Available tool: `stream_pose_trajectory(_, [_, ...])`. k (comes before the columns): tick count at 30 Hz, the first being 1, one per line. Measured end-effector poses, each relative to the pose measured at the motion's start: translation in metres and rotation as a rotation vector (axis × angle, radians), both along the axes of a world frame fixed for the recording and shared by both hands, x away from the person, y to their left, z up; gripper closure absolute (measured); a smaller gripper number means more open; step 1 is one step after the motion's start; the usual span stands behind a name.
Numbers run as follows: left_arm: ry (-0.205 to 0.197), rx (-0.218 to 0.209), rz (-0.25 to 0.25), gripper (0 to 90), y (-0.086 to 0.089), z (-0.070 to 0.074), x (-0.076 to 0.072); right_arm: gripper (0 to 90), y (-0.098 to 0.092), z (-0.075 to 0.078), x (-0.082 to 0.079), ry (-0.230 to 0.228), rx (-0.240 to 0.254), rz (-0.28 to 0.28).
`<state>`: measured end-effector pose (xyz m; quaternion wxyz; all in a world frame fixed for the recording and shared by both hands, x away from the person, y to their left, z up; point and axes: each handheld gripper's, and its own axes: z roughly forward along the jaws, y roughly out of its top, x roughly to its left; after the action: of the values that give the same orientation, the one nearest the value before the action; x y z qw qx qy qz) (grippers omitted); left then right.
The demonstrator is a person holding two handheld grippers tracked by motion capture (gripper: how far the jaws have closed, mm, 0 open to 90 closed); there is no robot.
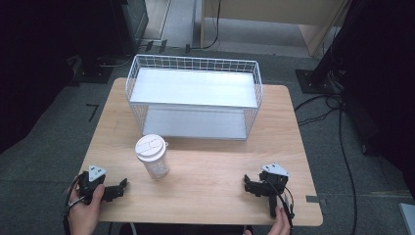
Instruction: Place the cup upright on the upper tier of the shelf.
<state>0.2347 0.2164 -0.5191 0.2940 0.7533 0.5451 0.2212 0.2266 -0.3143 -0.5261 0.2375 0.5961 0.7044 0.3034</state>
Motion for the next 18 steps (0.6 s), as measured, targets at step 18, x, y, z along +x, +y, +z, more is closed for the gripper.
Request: stream_pose_trajectory(18, [-0.035, -0.043, -0.055, 0.0, -0.017, 0.004, -0.003, 0.0, -0.005, 0.0, -0.003, 0.001, 0.001, 0.056])
